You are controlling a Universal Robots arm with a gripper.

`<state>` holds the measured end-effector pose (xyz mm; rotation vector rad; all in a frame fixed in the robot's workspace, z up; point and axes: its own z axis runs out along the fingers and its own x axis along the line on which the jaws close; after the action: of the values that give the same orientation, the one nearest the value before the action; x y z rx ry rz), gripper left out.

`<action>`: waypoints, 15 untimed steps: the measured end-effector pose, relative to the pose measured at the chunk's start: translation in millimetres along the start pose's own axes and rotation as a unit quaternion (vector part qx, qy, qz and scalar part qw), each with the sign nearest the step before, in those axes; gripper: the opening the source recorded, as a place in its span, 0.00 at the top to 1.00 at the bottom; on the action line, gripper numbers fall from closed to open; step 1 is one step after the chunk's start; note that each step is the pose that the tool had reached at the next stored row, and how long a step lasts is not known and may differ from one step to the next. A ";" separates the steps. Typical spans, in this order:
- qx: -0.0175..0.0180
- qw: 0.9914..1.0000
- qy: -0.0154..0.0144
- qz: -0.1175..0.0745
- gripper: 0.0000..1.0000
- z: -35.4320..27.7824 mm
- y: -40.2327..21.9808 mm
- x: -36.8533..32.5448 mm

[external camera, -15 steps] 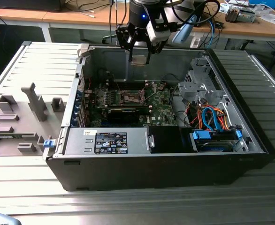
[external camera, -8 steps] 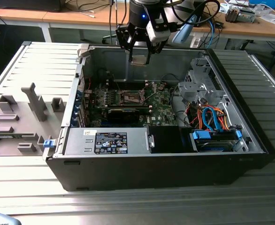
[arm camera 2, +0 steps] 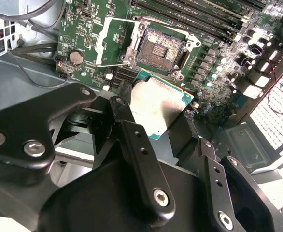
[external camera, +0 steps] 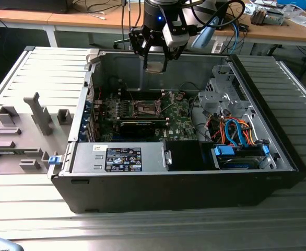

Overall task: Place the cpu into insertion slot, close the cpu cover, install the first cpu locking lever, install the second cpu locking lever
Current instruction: 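Place the cpu into insertion slot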

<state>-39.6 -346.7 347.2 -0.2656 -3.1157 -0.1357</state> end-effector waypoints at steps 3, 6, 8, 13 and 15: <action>0.000 1.000 0.000 0.001 0.45 0.0 0.0 0.0; 0.000 1.000 0.000 0.003 0.45 0.0 0.0 0.0; 0.000 1.000 0.000 0.003 0.45 0.0 0.0 0.0; 0.000 1.000 0.000 0.005 0.45 0.0 0.0 0.0; 0.000 1.000 0.000 0.006 0.45 0.0 0.0 0.0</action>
<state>-39.6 -346.7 347.3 -0.2834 -3.1146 -0.1357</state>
